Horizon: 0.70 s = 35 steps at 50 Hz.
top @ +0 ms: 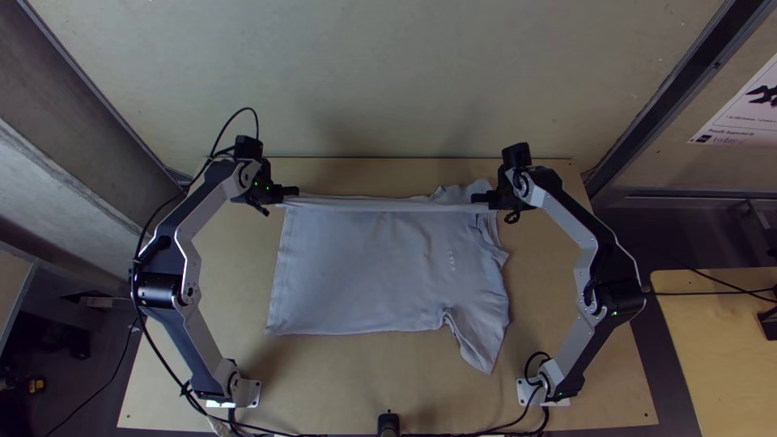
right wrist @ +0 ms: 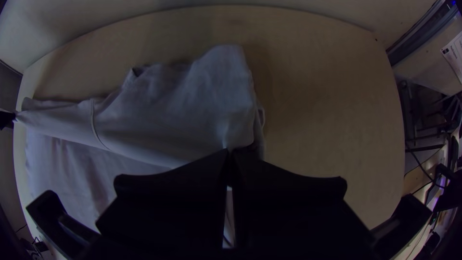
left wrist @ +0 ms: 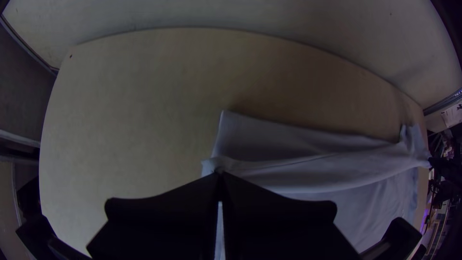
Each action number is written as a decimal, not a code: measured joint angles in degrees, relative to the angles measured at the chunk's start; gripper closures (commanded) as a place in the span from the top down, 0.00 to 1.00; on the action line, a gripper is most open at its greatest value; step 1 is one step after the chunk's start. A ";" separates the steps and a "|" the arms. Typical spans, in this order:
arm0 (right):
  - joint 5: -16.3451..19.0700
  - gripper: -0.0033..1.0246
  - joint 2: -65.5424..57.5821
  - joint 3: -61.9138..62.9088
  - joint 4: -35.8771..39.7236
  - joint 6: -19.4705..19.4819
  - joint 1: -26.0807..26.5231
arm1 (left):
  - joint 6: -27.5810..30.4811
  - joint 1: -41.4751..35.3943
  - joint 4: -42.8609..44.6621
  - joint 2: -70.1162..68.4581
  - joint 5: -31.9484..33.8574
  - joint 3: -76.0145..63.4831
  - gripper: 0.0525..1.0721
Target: Fold the t-shirt
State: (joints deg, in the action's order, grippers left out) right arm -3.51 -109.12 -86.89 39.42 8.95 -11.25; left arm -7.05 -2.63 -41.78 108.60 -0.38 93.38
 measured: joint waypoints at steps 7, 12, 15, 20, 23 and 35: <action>-0.02 0.03 0.39 3.98 -1.55 0.26 -0.13 | 0.02 0.00 1.53 -1.49 0.02 -4.20 0.03; -0.15 0.03 0.48 6.38 -3.26 0.44 -0.37 | 0.02 -0.15 2.56 -2.49 0.20 -6.88 0.03; -0.15 0.03 0.48 7.52 -4.07 0.68 -0.39 | 0.02 -0.26 3.19 -2.91 0.20 -8.39 0.03; -0.17 0.03 0.48 8.87 -5.11 1.07 -0.37 | 0.02 -0.68 5.35 -3.56 0.20 -11.28 0.03; -0.15 0.03 0.48 9.44 -5.75 1.07 -0.37 | 0.02 -0.96 6.45 -3.80 0.20 -13.16 0.03; -0.15 0.19 -0.44 10.16 -7.08 1.07 -0.35 | 0.00 -1.55 9.57 -3.87 0.20 -17.14 0.25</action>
State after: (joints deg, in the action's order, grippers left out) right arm -3.66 -109.56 -76.73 32.34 10.02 -11.60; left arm -7.05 -4.19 -32.21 104.73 -0.19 76.25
